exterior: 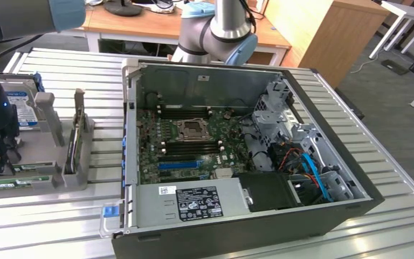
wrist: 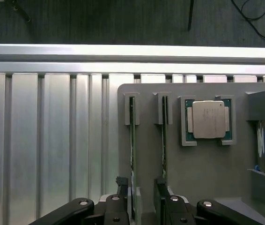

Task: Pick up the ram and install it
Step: 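Pick up the ram and move it above insertion slot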

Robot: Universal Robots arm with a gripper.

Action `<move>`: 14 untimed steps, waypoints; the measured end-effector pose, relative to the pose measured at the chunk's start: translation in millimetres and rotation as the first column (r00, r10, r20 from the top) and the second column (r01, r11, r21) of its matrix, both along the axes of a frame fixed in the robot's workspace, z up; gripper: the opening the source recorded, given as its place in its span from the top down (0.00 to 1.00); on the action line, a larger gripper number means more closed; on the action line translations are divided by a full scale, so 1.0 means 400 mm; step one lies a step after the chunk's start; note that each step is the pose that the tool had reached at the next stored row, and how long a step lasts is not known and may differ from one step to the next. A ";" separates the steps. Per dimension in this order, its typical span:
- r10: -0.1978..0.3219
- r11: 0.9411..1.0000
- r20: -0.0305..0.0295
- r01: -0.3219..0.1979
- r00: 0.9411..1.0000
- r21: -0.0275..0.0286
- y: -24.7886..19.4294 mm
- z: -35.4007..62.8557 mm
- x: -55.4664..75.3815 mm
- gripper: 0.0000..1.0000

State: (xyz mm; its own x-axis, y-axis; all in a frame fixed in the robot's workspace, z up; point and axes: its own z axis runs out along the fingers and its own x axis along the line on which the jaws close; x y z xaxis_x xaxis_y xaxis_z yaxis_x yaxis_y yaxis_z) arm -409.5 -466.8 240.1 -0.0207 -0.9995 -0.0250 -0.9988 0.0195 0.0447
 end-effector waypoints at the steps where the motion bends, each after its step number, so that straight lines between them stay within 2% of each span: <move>1: 0.000 1.000 0.000 0.000 1.000 0.000 -0.004 0.000 0.000 0.64; 5: 0.000 1.000 0.000 0.000 1.000 0.000 -0.019 0.000 -0.001 0.64; 10: 0.000 1.000 0.000 0.000 1.000 0.000 -0.019 -0.001 -0.001 0.64; 14: 0.000 1.000 0.000 0.000 1.000 0.000 -0.020 -0.018 -0.001 0.64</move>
State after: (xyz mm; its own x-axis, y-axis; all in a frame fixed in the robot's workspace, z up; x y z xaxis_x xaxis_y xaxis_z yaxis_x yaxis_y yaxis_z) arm -409.8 -474.7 232.9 -0.0210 -0.9995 -0.0250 -0.9988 0.0198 0.0447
